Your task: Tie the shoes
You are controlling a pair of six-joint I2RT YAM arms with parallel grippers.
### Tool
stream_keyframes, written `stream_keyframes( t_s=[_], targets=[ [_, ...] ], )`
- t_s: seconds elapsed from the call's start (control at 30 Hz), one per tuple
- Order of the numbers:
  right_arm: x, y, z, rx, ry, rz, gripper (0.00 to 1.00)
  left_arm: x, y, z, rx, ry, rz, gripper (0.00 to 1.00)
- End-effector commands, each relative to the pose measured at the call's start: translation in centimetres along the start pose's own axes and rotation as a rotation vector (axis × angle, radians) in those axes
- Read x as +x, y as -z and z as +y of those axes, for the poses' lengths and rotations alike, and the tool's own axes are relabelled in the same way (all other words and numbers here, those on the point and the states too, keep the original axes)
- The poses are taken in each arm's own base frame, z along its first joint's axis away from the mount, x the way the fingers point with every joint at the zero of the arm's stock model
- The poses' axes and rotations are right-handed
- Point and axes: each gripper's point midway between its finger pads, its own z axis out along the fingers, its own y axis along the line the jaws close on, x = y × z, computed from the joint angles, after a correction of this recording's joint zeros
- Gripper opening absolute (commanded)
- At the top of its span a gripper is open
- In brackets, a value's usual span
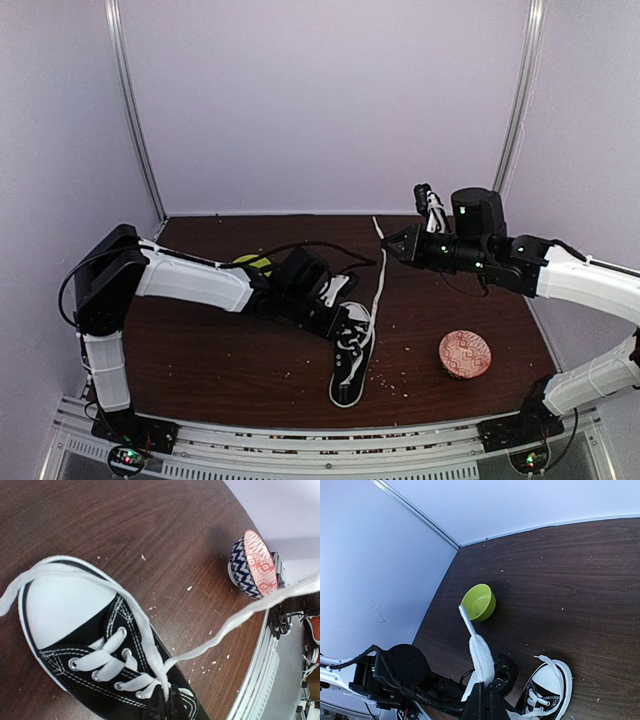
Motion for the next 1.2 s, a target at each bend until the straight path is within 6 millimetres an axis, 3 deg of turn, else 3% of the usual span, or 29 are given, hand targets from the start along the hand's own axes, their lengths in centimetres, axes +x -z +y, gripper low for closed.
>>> stream_keyframes(
  t_s=[0.0,0.17,0.5,1.17],
  targets=[
    [-0.8,0.4,0.9,-0.011,-0.004,-0.012,0.00,-3.1,1.6,-2.7,0.105,-0.074,-0.139,0.00],
    [-1.5,0.5,1.7,-0.037,-0.011,-0.023,0.00,-4.1,1.4,-3.6,0.148,-0.114,-0.169,0.03],
    [-1.1,0.1,1.6,-0.041,-0.032,-0.015,0.00,-4.5,0.8,-4.4,0.204,-0.136,-0.176,0.14],
    [-0.9,-0.2,2.3,-0.086,-0.066,0.004,0.00,-5.2,-0.5,-3.1,0.130,-0.143,-0.149,0.24]
  ],
)
